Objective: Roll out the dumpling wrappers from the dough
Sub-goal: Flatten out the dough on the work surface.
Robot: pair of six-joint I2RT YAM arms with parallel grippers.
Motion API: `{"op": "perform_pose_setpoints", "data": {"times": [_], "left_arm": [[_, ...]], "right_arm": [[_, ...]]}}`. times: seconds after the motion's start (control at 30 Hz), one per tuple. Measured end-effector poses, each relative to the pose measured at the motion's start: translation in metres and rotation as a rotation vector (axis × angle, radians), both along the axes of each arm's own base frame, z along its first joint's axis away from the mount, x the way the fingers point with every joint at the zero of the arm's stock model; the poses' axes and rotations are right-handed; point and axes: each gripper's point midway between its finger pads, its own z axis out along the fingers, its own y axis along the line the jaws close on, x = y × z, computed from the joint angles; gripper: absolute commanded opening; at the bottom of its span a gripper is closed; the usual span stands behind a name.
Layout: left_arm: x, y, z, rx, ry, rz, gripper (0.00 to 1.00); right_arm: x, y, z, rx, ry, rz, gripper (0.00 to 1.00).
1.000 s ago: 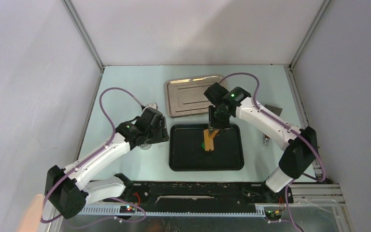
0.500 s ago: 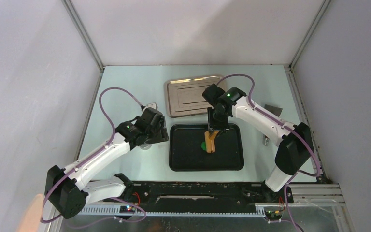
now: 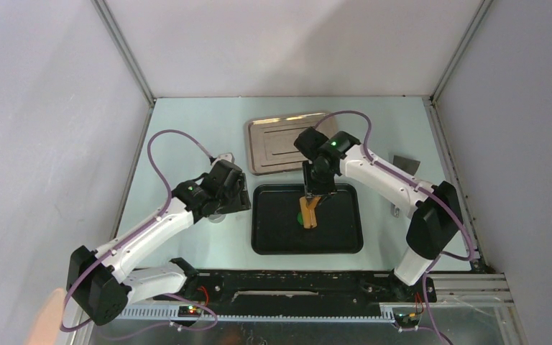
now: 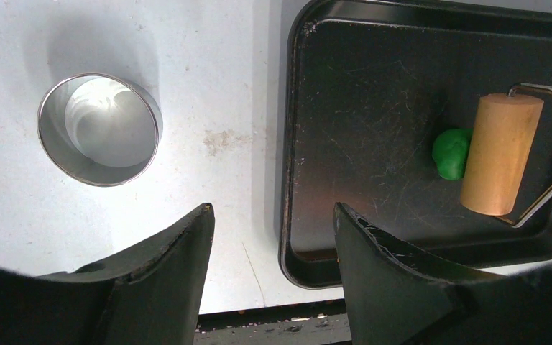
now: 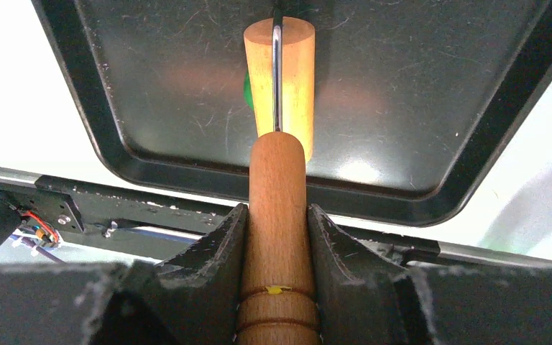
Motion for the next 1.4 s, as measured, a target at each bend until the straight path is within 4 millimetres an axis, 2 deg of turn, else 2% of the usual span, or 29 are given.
{"op": "perform_pose_setpoints", "data": {"times": [0.33,0.83,1.4], "left_arm": [[0.000,0.000,0.000,0.000,0.000,0.000,0.66],[0.000,0.000,0.000,0.000,0.000,-0.001,0.66],[0.000,0.000,-0.002,0.009,0.006,-0.006,0.66]], "right_arm": [[-0.004,0.013,-0.001,0.022,0.002,0.028,0.00],[0.001,0.011,-0.010,0.115,0.037,-0.034,0.00],[0.006,-0.008,-0.013,0.155,0.029,-0.102,0.00]]}}
